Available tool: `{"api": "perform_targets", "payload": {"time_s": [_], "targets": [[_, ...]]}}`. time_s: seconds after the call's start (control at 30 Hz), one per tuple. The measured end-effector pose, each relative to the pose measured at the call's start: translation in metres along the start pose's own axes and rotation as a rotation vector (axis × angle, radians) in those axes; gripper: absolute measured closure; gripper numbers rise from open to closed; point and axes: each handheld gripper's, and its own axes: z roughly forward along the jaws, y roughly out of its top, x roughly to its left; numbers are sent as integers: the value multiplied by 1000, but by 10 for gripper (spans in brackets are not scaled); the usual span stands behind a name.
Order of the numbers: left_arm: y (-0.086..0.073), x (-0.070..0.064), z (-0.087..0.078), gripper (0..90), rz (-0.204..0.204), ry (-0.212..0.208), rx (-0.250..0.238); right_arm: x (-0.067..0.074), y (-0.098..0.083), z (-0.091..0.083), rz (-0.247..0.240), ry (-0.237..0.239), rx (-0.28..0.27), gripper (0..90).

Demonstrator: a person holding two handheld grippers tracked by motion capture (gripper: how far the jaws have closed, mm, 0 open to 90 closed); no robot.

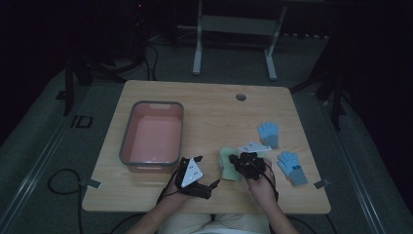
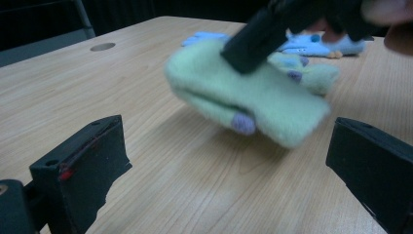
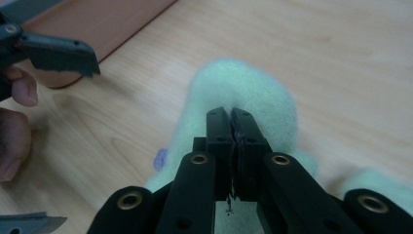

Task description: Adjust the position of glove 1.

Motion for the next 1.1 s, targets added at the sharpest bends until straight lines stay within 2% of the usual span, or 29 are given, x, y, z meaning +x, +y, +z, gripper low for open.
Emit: {"api": "perform_targets", "payload": {"time_s": [0.13,0.23,0.4,0.5,0.67,0.77,0.93,0.97,1.1], "targets": [[0,0,0,11,-1,0,-1,2,-8,14,-32,-46,33,874],[0,0,0,11,-1,1,-1,-2,-9,24,-44,-60,58,874],[0,0,0,11,-5,0,-1,-10,-8,36,-68,-54,93,870],[0,0,0,11,-5,-1,-1,-13,-10,44,-66,-43,119,856],[0,0,0,11,0,-6,-1,-14,-9,44,-54,-43,114,810],[0,0,0,11,-4,-5,-1,-17,-6,40,-63,-19,98,701],[0,1,0,11,-7,-7,-1,-24,-1,21,-106,-21,54,704],[0,0,0,11,-6,-6,-2,-27,1,16,-111,-11,50,711],[0,0,0,11,-7,-7,-1,-43,1,-5,-132,-21,26,725]]}}
